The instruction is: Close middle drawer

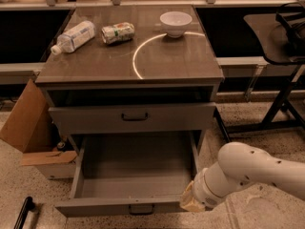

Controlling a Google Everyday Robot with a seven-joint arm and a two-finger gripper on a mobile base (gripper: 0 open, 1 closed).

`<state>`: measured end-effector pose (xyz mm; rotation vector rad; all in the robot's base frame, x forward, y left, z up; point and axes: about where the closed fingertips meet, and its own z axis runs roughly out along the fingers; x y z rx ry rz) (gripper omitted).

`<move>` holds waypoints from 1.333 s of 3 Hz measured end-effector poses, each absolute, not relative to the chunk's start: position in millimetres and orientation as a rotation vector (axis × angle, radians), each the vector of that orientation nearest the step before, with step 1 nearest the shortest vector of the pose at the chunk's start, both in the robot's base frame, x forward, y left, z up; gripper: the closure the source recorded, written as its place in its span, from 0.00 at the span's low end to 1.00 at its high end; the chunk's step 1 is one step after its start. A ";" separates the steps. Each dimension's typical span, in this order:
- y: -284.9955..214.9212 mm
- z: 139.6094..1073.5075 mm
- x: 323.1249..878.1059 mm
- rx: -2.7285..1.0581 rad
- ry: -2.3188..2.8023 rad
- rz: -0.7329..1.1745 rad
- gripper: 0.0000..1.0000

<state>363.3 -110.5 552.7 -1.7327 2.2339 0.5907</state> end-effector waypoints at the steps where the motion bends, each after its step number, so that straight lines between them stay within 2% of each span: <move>1: -109.8 544.3 360.6 -1.764 2.249 0.551 1.00; 4: -123.8 425.5 353.8 -1.826 2.347 0.374 1.00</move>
Offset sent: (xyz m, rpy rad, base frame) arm -0.0159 -0.0190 -0.0979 -0.1364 0.0044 0.0340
